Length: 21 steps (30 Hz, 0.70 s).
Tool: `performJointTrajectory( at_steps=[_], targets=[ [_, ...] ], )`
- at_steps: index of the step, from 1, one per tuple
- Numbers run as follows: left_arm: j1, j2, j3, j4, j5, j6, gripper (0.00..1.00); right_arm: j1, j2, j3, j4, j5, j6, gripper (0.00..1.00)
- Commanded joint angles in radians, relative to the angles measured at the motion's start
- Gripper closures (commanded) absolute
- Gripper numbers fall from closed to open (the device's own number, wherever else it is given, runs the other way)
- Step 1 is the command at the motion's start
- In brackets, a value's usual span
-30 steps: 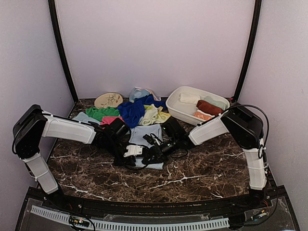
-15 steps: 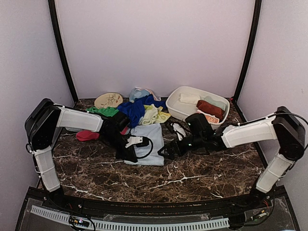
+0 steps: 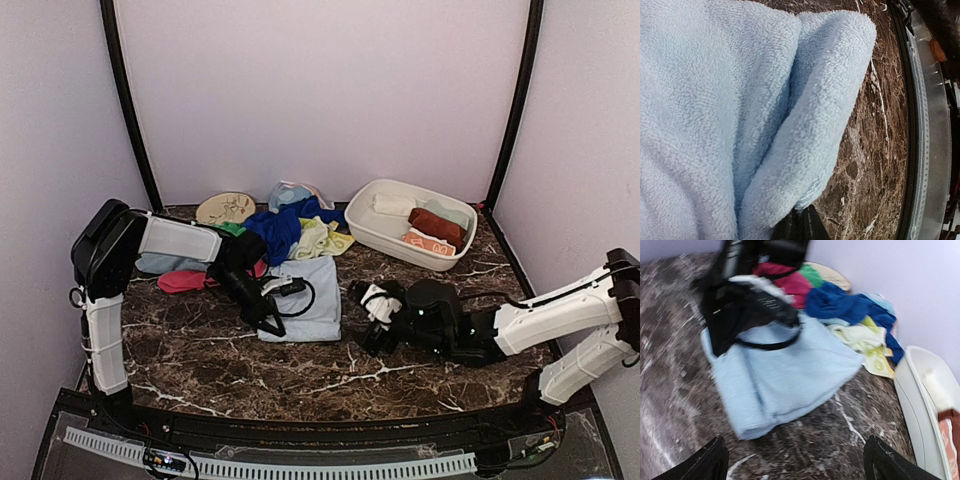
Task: Roll the towels
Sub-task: Roll the towel at the center of the board.
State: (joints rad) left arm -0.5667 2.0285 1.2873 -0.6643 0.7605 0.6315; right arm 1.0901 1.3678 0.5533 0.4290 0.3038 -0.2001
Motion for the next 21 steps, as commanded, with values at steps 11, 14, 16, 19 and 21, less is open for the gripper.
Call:
performJointTrajectory(
  at_steps=[11,14,16,19,21],
  targets=[
    [0.024,0.099,0.069,-0.169,-0.001,-0.019,0.93,0.161,0.482,0.228,0.242,-0.072,-0.665,0.32],
    [0.028,0.101,0.074,-0.180,0.000,-0.013,0.93,0.132,0.552,0.284,0.240,-0.093,-0.658,0.38],
    [0.030,0.101,0.076,-0.185,0.005,-0.007,0.91,0.108,0.580,0.309,0.225,-0.120,-0.634,0.45],
    [0.032,0.097,0.075,-0.189,0.008,0.002,0.82,0.072,0.610,0.337,0.178,-0.151,-0.575,0.58],
    [0.040,0.078,0.065,-0.178,0.021,0.007,0.75,0.046,0.624,0.362,0.114,-0.181,-0.519,0.62]
  ],
)
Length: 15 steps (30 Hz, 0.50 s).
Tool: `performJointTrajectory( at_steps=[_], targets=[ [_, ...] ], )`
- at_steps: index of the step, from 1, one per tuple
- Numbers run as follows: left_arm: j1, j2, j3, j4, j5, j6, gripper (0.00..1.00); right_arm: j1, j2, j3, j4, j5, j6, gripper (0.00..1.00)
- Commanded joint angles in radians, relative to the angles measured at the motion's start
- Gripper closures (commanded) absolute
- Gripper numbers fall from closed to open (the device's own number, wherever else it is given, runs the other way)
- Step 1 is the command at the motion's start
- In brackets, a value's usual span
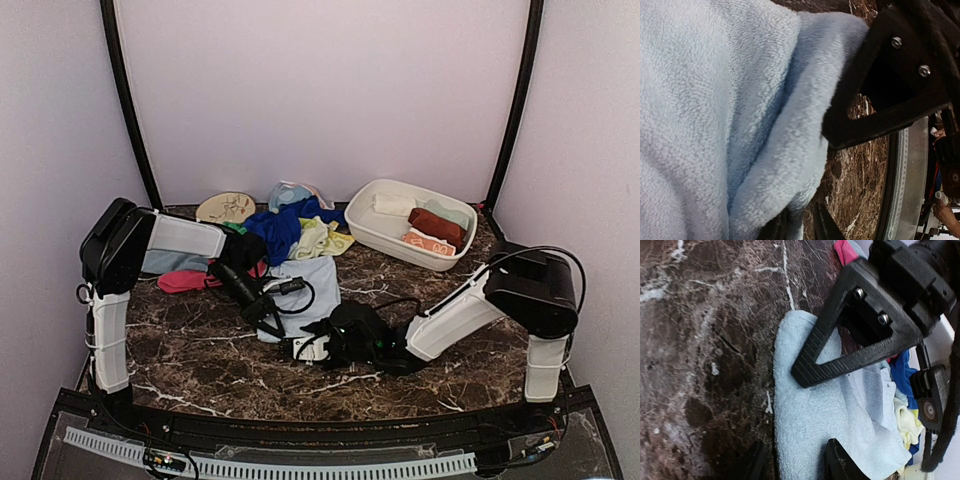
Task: Roll the towels
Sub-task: Roll the towel at the center of the board.
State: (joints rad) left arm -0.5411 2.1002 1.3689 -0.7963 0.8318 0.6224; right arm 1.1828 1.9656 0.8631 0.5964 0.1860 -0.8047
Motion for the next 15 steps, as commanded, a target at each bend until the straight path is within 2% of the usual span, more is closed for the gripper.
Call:
performJointTrajectory(
  at_steps=[1,3,7,12,15],
  targets=[
    [0.022,-0.010,-0.030,-0.034,-0.037,0.017,0.73,-0.060,0.032,0.069,-0.087,-0.079,0.118,0.66],
    [0.044,-0.063,-0.060,-0.009,0.002,0.025,0.69,-0.080,0.035,0.090,-0.156,-0.123,0.186,0.72],
    [0.088,-0.164,-0.151,0.054,0.044,0.051,0.56,-0.106,0.049,0.140,-0.255,-0.203,0.300,0.81],
    [0.167,-0.297,-0.290,0.148,0.092,0.074,0.50,-0.150,0.046,0.205,-0.359,-0.369,0.488,0.94],
    [0.181,-0.374,-0.344,0.188,0.065,0.097,0.49,-0.189,0.061,0.273,-0.468,-0.491,0.605,1.00]
  ],
)
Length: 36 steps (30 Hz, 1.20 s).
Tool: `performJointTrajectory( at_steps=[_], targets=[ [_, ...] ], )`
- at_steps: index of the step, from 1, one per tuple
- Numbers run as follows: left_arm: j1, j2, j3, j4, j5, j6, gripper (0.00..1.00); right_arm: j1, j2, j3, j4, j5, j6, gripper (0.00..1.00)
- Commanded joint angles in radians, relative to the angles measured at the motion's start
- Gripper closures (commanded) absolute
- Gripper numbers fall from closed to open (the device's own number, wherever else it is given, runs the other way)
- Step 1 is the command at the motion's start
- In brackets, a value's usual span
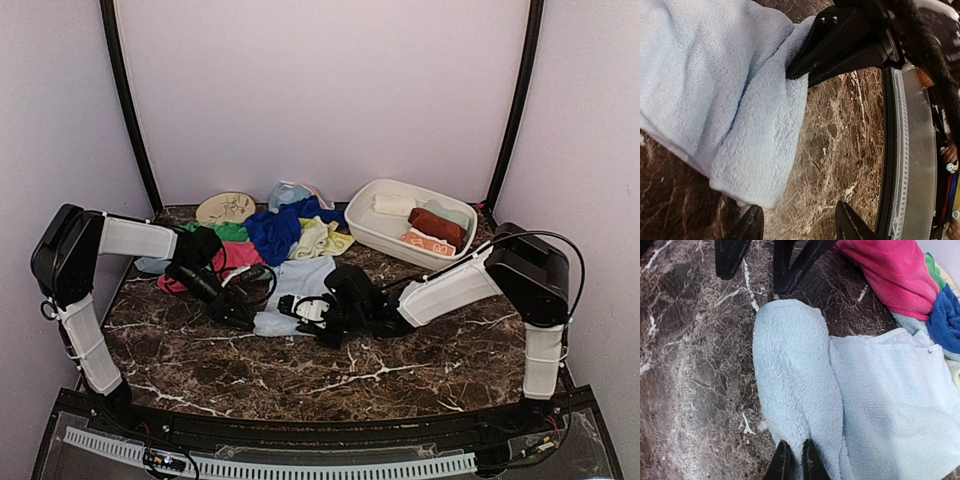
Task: Roll the towels
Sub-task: Roll the towel at the center of the board.
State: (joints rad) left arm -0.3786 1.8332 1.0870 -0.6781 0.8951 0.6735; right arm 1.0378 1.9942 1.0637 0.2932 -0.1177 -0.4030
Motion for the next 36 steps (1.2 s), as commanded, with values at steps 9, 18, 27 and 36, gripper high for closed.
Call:
performJointTrajectory(
  at_steps=[9,18,27,36],
  targets=[
    [-0.110,-0.322,-0.160,0.197,-0.163,0.102,0.49,-0.124,0.057,0.138,-0.282,-0.545,0.582,1.00],
    [-0.298,-0.249,-0.155,0.271,-0.292,0.124,0.48,-0.144,0.141,0.144,-0.261,-0.740,0.851,1.00],
    [-0.333,-0.168,-0.152,0.343,-0.401,0.162,0.48,-0.174,0.165,0.098,-0.170,-0.780,0.965,1.00],
    [-0.335,-0.084,-0.126,0.381,-0.455,0.157,0.61,-0.200,0.172,0.109,-0.192,-0.781,0.968,1.00]
  ],
)
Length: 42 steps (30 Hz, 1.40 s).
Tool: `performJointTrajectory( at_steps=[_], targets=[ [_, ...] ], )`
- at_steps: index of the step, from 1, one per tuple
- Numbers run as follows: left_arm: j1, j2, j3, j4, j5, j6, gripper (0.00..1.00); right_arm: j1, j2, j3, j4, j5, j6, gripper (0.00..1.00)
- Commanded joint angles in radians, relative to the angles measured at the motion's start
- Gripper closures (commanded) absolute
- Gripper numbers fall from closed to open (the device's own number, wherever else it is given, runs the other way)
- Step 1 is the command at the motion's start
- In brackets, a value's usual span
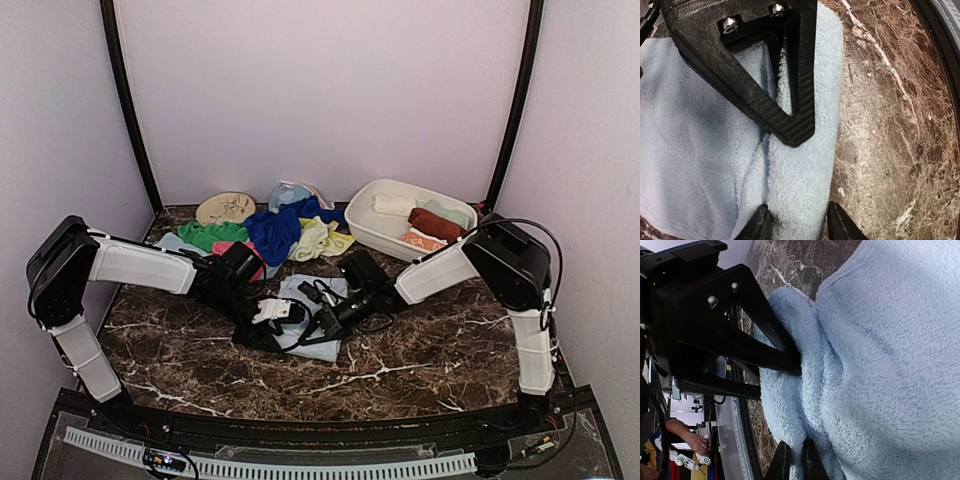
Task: Roll the towels
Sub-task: Roll the towel at the center of the board.
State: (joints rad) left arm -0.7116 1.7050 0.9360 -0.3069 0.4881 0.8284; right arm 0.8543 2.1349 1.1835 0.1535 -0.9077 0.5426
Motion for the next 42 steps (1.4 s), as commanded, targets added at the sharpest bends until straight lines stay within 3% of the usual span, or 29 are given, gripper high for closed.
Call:
performJointTrajectory(
  at_steps=[1,6,7,13,14,15,18,20,22,23,28,32,35,42],
  targets=[
    [-0.002,0.057,0.031,0.005,-0.044,0.001,0.63,-0.019,0.029,-0.007,-0.057,0.011,0.021,1.00],
    [0.002,0.120,0.096,-0.074,-0.008,-0.015,0.97,-0.028,-0.028,-0.021,-0.052,0.058,-0.035,0.87],
    [0.007,0.132,0.115,-0.104,0.016,-0.020,1.00,-0.032,-0.050,-0.023,-0.040,0.082,-0.045,0.83],
    [0.017,0.184,0.177,-0.303,0.151,-0.051,1.00,-0.056,-0.266,-0.195,0.065,0.348,-0.154,0.37],
    [0.018,0.186,0.182,-0.334,0.164,-0.058,1.00,-0.057,-0.309,-0.217,0.067,0.413,-0.190,0.08],
    [0.018,0.187,0.189,-0.382,0.174,-0.064,1.00,-0.056,-0.350,-0.239,0.062,0.486,-0.227,0.01],
    [0.019,0.187,0.215,-0.479,0.197,-0.088,1.00,-0.029,-0.547,-0.353,0.127,0.791,-0.364,0.00],
    [0.019,0.186,0.225,-0.516,0.211,-0.097,1.00,-0.012,-0.688,-0.461,0.268,0.964,-0.452,0.00],
    [0.020,0.198,0.243,-0.554,0.242,-0.102,1.00,-0.018,-0.781,-0.524,0.338,1.228,-0.374,0.00],
    [0.020,0.209,0.256,-0.573,0.268,-0.103,1.00,-0.025,-0.809,-0.511,0.271,1.299,-0.334,0.00],
    [0.021,0.309,0.329,-0.630,0.316,-0.115,1.00,-0.017,-0.862,-0.559,0.257,1.007,-0.566,0.00],
    [0.036,0.402,0.389,-0.671,0.347,-0.128,1.00,0.214,-0.853,-0.608,0.222,1.182,-0.859,0.02],
    [0.046,0.463,0.434,-0.693,0.328,-0.157,1.00,0.352,-0.846,-0.644,0.219,1.179,-0.961,0.09],
    [0.054,0.512,0.450,-0.667,0.221,-0.208,1.00,0.505,-0.615,-0.532,0.256,1.178,-1.180,0.30]
  ],
)
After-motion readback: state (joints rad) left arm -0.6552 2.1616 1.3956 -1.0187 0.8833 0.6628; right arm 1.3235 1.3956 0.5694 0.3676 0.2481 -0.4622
